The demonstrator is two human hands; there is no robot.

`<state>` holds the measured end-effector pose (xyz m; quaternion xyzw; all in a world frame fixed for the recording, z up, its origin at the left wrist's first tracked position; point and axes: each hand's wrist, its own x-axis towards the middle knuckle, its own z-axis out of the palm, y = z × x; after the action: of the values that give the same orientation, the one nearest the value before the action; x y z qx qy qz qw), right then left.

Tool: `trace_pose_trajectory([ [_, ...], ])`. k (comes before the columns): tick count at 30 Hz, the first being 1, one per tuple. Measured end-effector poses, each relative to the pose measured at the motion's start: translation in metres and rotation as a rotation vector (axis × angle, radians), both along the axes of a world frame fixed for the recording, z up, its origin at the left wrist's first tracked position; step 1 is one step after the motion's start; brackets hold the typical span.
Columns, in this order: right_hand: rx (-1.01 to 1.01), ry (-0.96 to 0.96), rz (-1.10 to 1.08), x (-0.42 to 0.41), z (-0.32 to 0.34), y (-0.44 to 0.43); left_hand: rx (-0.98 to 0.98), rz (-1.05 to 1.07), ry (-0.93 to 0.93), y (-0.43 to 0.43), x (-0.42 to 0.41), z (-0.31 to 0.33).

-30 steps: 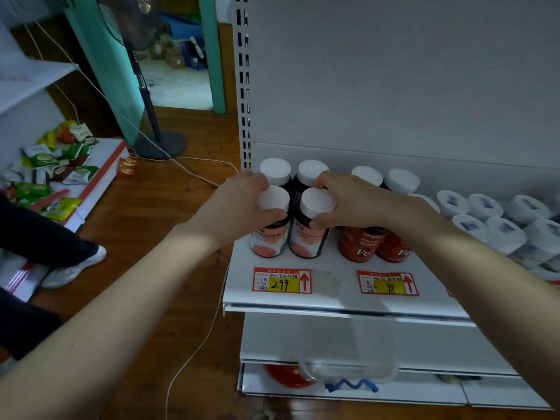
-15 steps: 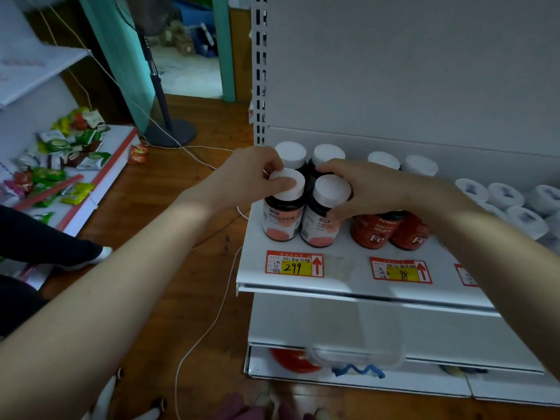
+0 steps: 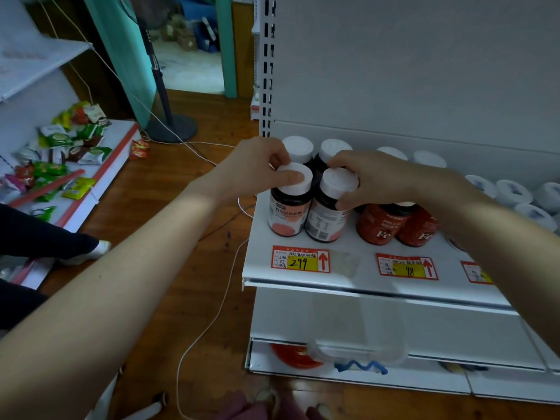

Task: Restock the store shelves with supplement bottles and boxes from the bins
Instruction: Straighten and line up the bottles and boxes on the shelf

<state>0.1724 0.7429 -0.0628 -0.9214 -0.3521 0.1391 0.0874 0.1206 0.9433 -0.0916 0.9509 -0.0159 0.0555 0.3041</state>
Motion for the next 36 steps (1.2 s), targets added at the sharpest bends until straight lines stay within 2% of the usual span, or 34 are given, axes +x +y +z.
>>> trace_pose_trajectory([
  [8, 0.021, 0.021, 0.03, 0.001, -0.001, -0.002, -0.018, -0.003, 0.008, 0.0, -0.002, -0.001],
  [12, 0.077, -0.036, -0.024, -0.003, -0.004, 0.001, 0.002, -0.007, 0.021, -0.001, -0.002, 0.002],
  [19, 0.069, 0.011, 0.025, 0.004, -0.007, -0.005, 0.034, -0.11, 0.136, -0.001, -0.007, 0.01],
  [26, 0.076, 0.019, 0.017, 0.006, -0.009, -0.006, 0.175, -0.036, 0.065, -0.013, -0.005, 0.008],
  [32, 0.068, 0.029, 0.021, 0.006, -0.01, -0.007, 0.208, -0.065, 0.078, -0.012, -0.004, 0.008],
  [36, 0.075, 0.045, 0.05, 0.006, -0.009, -0.008, 0.152, -0.094, 0.104, -0.01, -0.005, 0.009],
])
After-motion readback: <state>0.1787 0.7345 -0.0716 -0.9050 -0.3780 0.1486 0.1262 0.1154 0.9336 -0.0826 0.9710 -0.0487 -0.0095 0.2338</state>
